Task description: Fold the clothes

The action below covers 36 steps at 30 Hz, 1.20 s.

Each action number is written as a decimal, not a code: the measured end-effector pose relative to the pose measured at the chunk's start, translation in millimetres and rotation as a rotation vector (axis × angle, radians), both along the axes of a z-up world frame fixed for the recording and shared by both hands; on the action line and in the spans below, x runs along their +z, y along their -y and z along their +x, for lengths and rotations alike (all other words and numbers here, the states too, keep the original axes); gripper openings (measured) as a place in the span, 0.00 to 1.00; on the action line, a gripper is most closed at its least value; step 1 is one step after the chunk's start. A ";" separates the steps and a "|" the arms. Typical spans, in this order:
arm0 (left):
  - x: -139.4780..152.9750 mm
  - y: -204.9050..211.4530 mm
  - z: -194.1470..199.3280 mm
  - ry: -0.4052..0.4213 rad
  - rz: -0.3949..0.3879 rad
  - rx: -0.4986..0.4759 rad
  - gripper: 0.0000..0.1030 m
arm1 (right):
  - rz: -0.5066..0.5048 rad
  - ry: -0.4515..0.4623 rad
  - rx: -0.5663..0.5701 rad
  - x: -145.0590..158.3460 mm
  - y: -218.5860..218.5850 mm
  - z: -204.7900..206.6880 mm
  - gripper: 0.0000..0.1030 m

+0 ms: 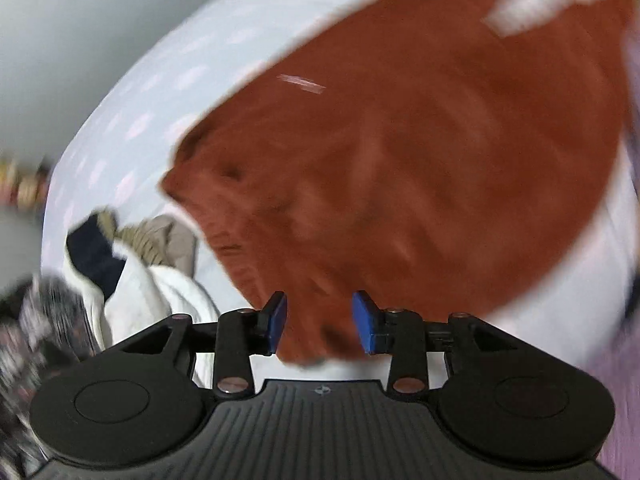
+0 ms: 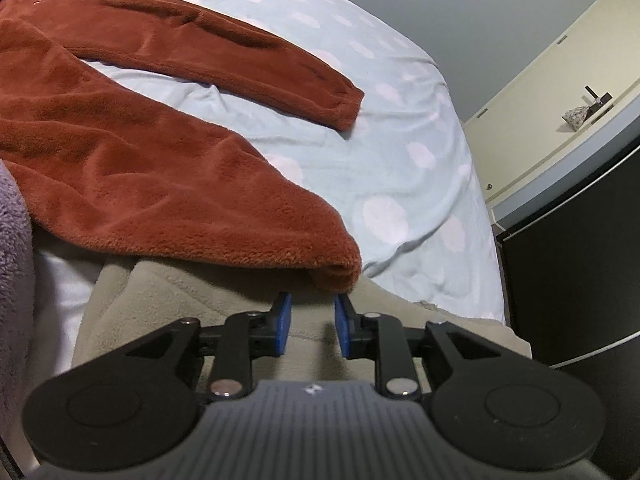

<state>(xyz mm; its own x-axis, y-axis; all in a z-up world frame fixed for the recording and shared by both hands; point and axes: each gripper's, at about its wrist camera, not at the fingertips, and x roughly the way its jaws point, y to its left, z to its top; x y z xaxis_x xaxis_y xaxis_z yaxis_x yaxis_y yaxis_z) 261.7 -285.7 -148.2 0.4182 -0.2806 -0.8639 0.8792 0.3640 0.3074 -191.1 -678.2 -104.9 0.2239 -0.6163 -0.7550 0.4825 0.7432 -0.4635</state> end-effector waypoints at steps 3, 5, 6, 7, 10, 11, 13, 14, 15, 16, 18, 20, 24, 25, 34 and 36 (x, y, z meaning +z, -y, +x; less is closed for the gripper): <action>-10.0 5.0 34.0 -0.059 -0.056 0.140 0.33 | -0.009 -0.004 -0.018 -3.4 -2.1 0.3 0.25; -20.8 7.0 52.3 -0.108 -0.075 0.210 0.33 | -0.015 0.000 -0.035 -4.8 -2.5 -0.3 0.26; -26.5 6.9 58.8 -0.139 -0.083 0.235 0.33 | -0.017 0.002 -0.046 -5.3 -2.9 -0.7 0.27; -32.5 6.7 64.5 -0.172 -0.091 0.256 0.33 | -0.019 0.003 -0.056 -6.0 -2.5 -1.4 0.28; -46.1 7.2 70.9 -0.209 -0.069 0.289 0.30 | -0.020 -0.007 -0.077 -9.5 -1.0 -2.7 0.28; -48.9 6.5 72.8 -0.217 -0.064 0.302 0.30 | -0.020 -0.008 -0.081 -10.5 -0.5 -2.7 0.28; -51.7 3.5 76.7 -0.240 -0.072 0.331 0.29 | -0.022 -0.007 -0.092 -12.2 0.0 -1.7 0.29; -50.7 1.9 77.2 -0.249 -0.078 0.338 0.28 | -0.024 -0.007 -0.095 -12.9 0.0 -1.1 0.29; -49.1 0.5 77.1 -0.256 -0.083 0.342 0.21 | -0.027 -0.007 -0.095 -13.4 -0.3 -0.3 0.29; -47.4 -0.5 76.3 -0.259 -0.086 0.344 0.12 | -0.030 -0.008 -0.095 -13.8 -0.5 0.4 0.29; -41.8 -1.6 71.8 -0.240 -0.080 0.341 0.00 | -0.035 -0.008 -0.096 -14.8 -1.0 1.9 0.29; -34.1 -3.6 66.9 -0.213 -0.082 0.334 0.00 | -0.041 -0.009 -0.096 -15.7 -1.5 3.4 0.29; -21.2 -14.7 71.0 -0.214 -0.119 0.362 0.00 | -0.048 -0.007 -0.093 -16.0 -3.7 4.4 0.31; -19.1 -18.0 73.0 -0.228 -0.141 0.374 0.00 | -0.048 -0.004 -0.094 -15.9 -4.5 4.1 0.31; -47.2 -11.1 82.5 -0.280 -0.108 0.441 0.26 | -0.048 0.009 -0.098 -17.9 -8.0 2.3 0.33; -50.8 -6.9 76.9 -0.253 -0.088 0.428 0.18 | -0.049 0.007 -0.096 -17.6 -10.0 1.2 0.33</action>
